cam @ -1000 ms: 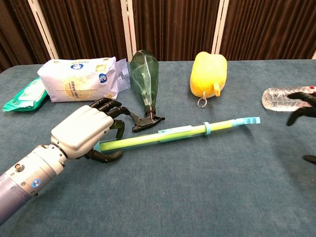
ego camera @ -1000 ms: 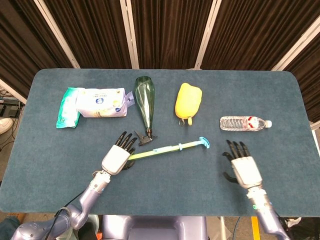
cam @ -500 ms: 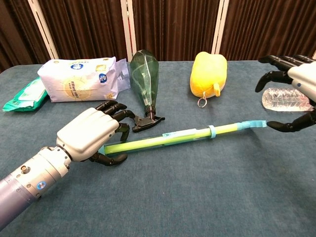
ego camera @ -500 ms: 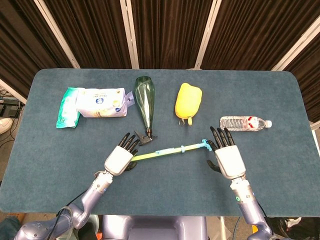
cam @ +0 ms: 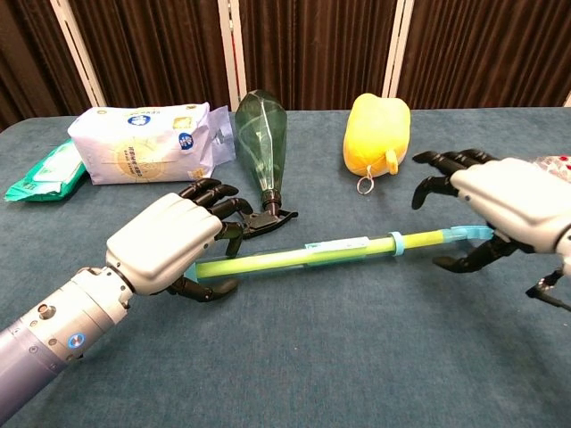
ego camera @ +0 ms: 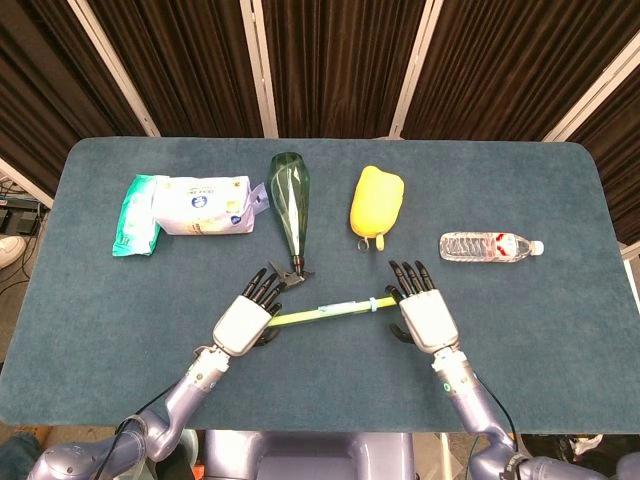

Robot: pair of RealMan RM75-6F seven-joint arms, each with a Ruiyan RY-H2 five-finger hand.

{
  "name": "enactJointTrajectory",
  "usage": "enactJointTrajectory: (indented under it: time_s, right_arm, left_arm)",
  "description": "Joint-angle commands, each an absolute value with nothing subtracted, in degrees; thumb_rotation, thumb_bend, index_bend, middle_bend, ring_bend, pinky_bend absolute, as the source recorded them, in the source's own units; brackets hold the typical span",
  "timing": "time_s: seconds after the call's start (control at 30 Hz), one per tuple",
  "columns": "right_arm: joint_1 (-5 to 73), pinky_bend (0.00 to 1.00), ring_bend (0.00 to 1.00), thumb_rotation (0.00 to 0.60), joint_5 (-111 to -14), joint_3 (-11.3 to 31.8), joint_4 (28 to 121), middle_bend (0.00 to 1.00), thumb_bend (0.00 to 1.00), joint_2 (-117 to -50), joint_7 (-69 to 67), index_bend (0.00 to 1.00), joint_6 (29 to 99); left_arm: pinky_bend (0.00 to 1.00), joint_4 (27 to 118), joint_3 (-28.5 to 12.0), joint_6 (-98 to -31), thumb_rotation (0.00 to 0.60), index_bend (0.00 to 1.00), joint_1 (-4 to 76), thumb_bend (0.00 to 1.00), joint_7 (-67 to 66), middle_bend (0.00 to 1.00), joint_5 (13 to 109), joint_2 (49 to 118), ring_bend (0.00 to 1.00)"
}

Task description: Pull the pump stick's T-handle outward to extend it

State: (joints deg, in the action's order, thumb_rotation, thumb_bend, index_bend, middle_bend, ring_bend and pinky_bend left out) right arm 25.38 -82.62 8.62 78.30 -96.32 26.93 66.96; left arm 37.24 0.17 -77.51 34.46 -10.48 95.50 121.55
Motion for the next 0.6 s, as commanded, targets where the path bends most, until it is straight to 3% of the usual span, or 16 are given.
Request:
enactJointTrajectory:
  time_s: [0.03, 0.37, 0.6]
  right_arm:
    - [26.8, 0.0, 0.0, 0.6, -81.7, 8.9, 75.8, 0.0, 0.29, -98.2, 26.0, 0.32, 65.4]
    - [30.2, 0.0, 0.0, 0.6, -79.8, 8.9, 65.9, 0.0, 0.3, -102.5, 21.7, 0.33, 60.5]
    - [31.6, 0.0, 0.0, 0.6, -80.7, 8.6, 60.4, 0.03, 0.42, -103.5, 16.8, 0.47, 60.1]
  left_arm:
    - [0.08, 37.2, 0.3, -77.1, 0.6, 0.71, 34.5, 0.46, -10.5, 0.18, 95.4, 121.6, 0.08]
    - [0.08, 38.6, 1.0, -78.2, 0.6, 0.71, 34.1, 0.46, -10.6, 0.18, 96.1, 120.9, 0.08]
    - [0.08, 39.6, 1.4, -78.4, 0.6, 0.71, 33.9, 0.46, -10.9, 0.18, 96.4, 120.5, 0.08]
